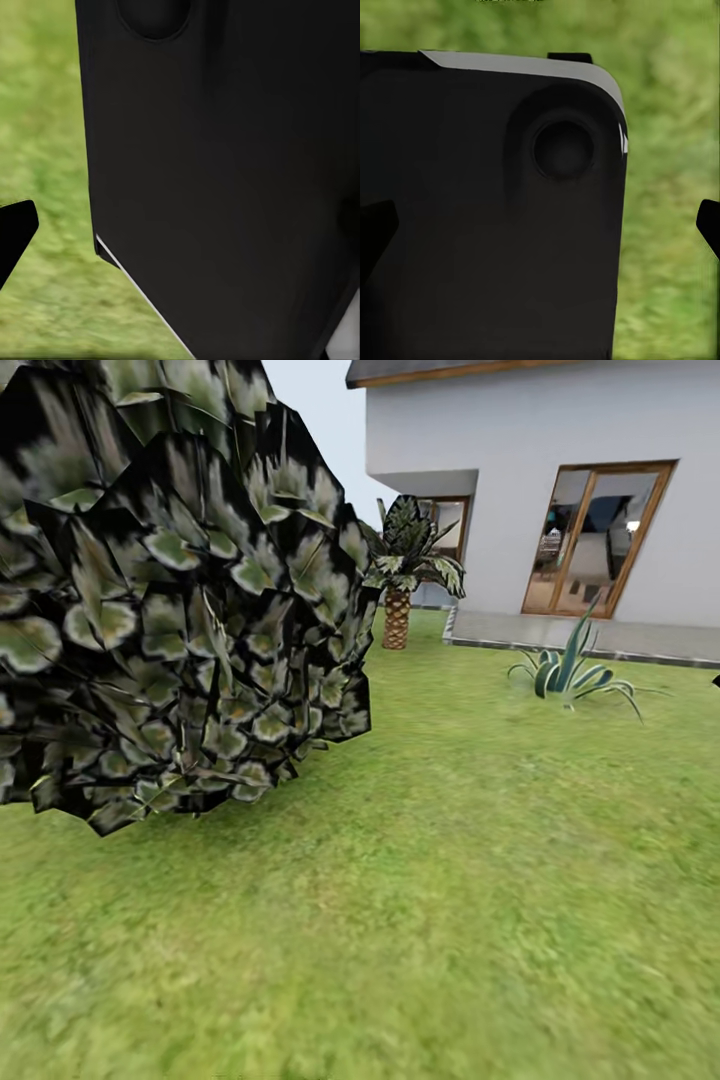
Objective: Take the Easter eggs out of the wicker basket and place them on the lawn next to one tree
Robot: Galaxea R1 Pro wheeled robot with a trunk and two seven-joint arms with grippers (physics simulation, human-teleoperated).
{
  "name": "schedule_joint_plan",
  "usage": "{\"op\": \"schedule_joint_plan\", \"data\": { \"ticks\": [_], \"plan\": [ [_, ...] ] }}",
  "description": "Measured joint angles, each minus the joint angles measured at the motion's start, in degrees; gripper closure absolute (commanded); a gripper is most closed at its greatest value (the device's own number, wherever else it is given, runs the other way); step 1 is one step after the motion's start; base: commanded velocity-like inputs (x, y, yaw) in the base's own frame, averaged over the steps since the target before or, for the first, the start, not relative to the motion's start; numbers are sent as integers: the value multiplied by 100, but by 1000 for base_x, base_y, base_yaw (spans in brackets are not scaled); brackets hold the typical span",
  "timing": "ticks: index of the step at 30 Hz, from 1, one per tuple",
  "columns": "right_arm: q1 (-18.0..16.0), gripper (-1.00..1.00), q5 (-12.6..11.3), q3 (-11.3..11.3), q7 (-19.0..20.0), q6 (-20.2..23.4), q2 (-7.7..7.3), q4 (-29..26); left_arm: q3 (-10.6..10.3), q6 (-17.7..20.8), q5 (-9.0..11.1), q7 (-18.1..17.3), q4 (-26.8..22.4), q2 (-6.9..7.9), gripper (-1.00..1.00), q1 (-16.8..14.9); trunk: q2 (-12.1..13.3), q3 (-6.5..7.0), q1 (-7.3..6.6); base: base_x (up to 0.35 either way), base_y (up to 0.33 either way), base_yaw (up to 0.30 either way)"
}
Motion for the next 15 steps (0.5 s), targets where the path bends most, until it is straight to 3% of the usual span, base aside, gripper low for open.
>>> {"op": "schedule_joint_plan", "data": {
  "ticks": [8, 15],
  "plan": [
    [0, -100, -3, 0, 0, 0, -7, 0, 0, -1, 0, 0, 0, -1, -100, 1, 0, -34, 0, 0, 0, 256],
    [0, -100, -4, 7, 3, 28, -23, 0, 0, 0, 0, 0, 0, 1, -100, 3, 0, -44, 0, 0, 0, 53]
  ]
}}
